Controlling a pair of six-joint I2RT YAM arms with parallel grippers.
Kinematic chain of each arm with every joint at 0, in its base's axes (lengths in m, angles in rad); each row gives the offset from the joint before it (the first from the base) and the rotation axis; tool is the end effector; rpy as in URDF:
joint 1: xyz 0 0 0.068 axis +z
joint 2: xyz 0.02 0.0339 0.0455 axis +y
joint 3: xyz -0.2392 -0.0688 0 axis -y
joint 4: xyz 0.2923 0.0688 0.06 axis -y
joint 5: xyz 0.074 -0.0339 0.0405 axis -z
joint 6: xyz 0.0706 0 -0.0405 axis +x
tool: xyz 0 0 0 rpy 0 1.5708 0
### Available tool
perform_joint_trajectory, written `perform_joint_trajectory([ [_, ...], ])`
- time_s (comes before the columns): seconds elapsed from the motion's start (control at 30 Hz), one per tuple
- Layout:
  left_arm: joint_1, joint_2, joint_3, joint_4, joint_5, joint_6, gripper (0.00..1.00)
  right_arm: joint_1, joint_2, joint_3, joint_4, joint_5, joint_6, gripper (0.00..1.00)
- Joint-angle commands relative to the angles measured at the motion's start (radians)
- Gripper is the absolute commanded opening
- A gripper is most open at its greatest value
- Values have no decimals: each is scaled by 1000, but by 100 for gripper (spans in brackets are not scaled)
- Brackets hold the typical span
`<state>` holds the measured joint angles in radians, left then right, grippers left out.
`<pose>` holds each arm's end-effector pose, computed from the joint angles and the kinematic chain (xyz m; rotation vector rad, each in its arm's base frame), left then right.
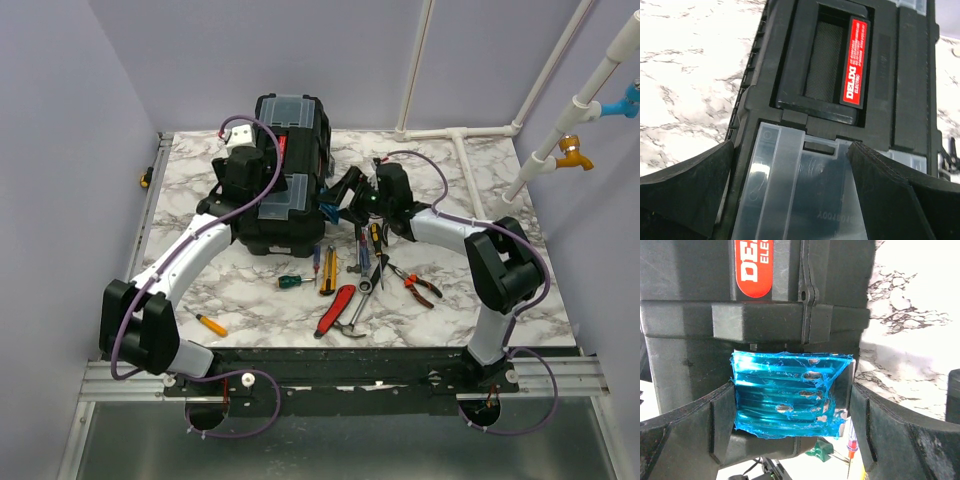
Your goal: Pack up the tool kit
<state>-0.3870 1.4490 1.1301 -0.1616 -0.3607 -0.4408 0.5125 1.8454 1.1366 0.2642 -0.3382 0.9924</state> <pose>0.3905 -0.1322 0.2515 -0.2761 2.0025 -0.1546 0.4005 0.2522 0.1385 0.2961 2.2205 1.2385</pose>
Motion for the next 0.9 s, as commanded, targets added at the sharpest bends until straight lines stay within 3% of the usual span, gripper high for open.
perform_joint_trajectory([
  [0.0,-70,40,-85,-403,292,5,98,-23,-22,-44,26,-83,-36,94],
  [0.47,-58,-122,-14,-520,227,19,98,-80,-51,-111,129,-243,-28,97],
  [0.87,-56,-127,103,-559,257,38,99,-84,-86,-64,115,-323,13,100],
])
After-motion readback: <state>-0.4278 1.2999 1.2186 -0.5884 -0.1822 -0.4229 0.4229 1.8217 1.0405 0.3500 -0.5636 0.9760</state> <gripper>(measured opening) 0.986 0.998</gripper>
